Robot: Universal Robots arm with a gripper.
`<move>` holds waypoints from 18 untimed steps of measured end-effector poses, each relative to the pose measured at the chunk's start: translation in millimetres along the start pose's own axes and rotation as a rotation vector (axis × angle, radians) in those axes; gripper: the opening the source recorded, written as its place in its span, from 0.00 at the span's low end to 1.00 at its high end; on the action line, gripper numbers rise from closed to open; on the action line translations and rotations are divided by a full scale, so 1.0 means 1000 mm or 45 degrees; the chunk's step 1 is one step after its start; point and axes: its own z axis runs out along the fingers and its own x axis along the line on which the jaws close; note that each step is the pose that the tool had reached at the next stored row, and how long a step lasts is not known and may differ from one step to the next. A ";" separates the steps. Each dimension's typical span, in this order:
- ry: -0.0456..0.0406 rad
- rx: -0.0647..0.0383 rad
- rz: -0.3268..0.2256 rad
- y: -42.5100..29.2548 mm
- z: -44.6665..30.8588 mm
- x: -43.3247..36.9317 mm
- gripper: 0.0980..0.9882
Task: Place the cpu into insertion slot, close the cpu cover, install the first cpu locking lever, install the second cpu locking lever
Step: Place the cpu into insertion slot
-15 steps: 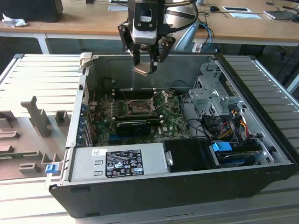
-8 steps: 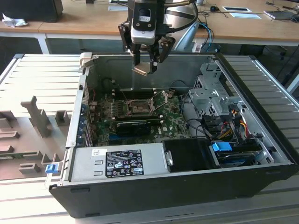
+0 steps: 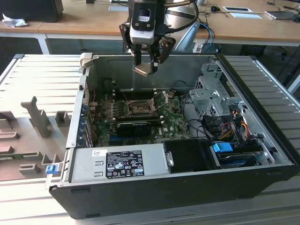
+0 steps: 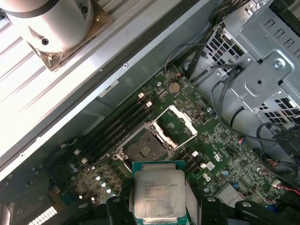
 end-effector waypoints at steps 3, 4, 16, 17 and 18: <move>-0.002 0.000 0.024 0.0000 0.0000 0.0000 0.49; -0.003 -0.001 0.029 0.0000 0.0000 0.0000 0.49; -0.009 -0.002 0.100 0.0000 0.0000 0.0000 0.49; -0.009 -0.002 0.106 0.0000 0.0000 0.0000 0.49; -0.010 -0.002 0.111 0.0000 0.0000 0.0000 0.49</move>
